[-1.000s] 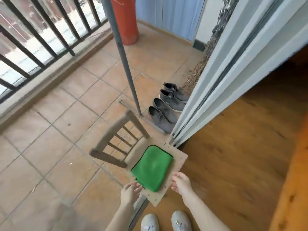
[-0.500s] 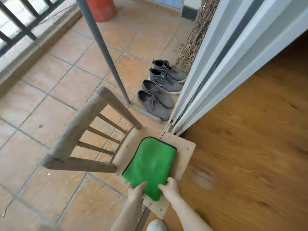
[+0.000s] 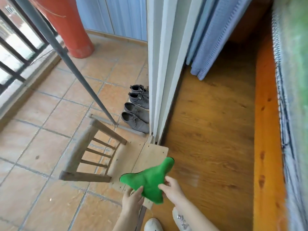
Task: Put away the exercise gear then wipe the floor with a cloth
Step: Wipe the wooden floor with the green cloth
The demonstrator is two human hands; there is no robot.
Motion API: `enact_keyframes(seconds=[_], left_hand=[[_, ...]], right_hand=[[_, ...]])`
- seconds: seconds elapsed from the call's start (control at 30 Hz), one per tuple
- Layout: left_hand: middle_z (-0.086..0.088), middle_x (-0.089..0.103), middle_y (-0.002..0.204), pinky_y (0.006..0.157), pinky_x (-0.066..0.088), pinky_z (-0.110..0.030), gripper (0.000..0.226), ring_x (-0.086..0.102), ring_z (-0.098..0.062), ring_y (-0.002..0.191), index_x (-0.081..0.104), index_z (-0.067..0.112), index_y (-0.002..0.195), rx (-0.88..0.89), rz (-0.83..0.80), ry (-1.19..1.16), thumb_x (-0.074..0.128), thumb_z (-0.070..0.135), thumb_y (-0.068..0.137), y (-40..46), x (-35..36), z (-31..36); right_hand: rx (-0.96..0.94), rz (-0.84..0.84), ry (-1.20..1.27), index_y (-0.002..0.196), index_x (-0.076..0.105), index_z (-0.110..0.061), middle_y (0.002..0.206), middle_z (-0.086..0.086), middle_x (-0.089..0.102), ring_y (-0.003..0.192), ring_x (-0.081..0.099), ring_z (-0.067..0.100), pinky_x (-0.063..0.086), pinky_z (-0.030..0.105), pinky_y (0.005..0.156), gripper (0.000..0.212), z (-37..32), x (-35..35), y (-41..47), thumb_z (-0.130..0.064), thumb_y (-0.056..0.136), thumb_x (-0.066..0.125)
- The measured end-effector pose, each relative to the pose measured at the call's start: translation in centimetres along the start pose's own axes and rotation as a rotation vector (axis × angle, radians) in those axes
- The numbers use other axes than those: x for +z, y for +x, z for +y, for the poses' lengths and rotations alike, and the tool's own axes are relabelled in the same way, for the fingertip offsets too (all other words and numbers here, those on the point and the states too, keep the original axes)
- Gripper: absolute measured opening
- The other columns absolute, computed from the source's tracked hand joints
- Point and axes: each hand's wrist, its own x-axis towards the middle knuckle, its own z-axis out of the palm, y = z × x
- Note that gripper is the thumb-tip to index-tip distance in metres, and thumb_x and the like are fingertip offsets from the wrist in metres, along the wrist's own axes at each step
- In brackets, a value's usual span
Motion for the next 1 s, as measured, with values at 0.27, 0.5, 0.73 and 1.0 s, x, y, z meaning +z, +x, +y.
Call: enact_keyframes(seconds=[0.27,0.5,0.73,1.0], left_hand=[[-0.019,0.061,0.085,0.044,0.052,-0.023,0.032,0.061,-0.023,0.064,0.047,-0.002,0.114,-0.11,-0.208,0.138,0.059,-0.002,0.085,-17.6,2.4,3.2],[-0.013,0.066,0.093,0.076,0.052,-0.025,0.021,0.058,-0.024,0.099,0.054,0.002,0.11,-0.066,-0.462,0.079,0.046,0.01,0.093,-29.9,8.5,4.8],[-0.014,0.065,0.073,0.065,0.044,-0.031,0.034,0.058,-0.025,0.07,0.051,-0.005,0.117,0.067,-0.61,0.428,0.058,0.009,0.087,-36.2,14.1,-1.9],[-0.002,0.051,0.044,0.045,0.034,-0.019,0.024,0.043,-0.02,0.057,0.056,-0.001,0.066,0.461,-0.74,0.882,0.048,-0.016,0.084,-46.5,18.0,-14.4]], right_hand=[[-0.138,0.23,0.161,0.087,0.065,-0.017,0.095,0.005,0.071,0.088,0.066,0.018,0.052,0.031,0.078,0.015,-5.5,-7.2,-20.3,-0.005,0.087,0.057],[-0.246,0.623,0.476,0.069,0.062,-0.014,0.082,0.008,0.07,0.078,0.061,0.021,0.048,0.036,0.075,0.018,-5.6,-12.8,-35.5,-0.008,0.085,0.059],[-0.208,0.835,0.692,0.074,0.068,-0.014,0.079,0.004,0.07,0.083,0.063,0.024,0.047,0.03,0.071,0.031,1.1,-18.2,-44.5,-0.028,0.052,0.052],[-0.249,1.034,0.851,0.073,0.066,-0.006,0.075,0.011,0.069,0.079,0.064,0.028,0.047,0.031,0.069,0.032,11.3,-22.3,-53.8,-0.029,0.055,0.054]])
